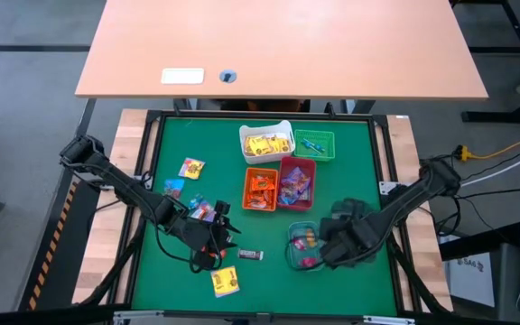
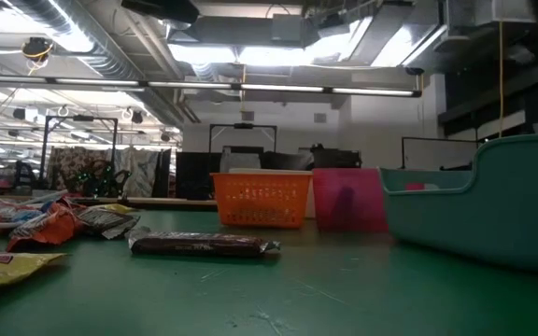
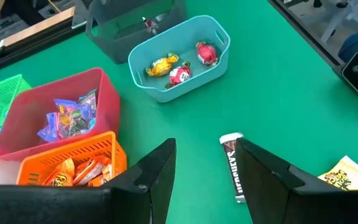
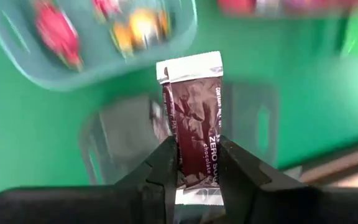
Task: Sort candy
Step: Put the brown chocolate into the gray bin
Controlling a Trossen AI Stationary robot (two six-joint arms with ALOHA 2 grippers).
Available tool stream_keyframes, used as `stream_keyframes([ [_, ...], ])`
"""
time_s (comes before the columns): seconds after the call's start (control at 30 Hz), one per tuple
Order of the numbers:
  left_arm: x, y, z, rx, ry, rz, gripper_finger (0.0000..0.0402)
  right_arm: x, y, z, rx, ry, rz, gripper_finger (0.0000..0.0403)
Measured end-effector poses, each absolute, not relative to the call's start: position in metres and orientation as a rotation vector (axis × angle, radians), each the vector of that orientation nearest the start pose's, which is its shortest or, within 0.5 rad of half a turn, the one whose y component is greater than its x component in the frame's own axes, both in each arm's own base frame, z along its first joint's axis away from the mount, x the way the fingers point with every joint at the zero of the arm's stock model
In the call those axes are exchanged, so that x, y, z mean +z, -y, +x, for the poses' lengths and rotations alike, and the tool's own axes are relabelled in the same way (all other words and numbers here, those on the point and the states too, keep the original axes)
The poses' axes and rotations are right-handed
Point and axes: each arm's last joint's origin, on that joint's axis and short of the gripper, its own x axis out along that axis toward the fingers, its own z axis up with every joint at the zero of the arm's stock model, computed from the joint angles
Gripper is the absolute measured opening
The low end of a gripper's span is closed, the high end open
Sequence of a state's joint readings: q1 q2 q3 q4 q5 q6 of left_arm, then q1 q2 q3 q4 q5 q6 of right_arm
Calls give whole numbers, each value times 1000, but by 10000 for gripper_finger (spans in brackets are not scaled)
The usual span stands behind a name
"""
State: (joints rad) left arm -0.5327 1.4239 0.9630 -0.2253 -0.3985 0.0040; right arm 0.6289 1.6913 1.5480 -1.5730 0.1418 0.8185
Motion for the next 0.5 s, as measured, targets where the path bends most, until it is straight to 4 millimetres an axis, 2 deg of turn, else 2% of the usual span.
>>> stream_keyframes([
  [0.1, 250, 143, 265, -131, -611, 312, 155, 279, -161, 223, -333, -1691, 65, 92],
  [0.3, 250, 143, 265, -129, -611, 307, 155, 249, -158, 212, -336, -1863, 122, 92],
  [0.5, 250, 143, 265, -105, -615, 233, 155, 230, -155, 205, -377, -1934, 145, 112],
])
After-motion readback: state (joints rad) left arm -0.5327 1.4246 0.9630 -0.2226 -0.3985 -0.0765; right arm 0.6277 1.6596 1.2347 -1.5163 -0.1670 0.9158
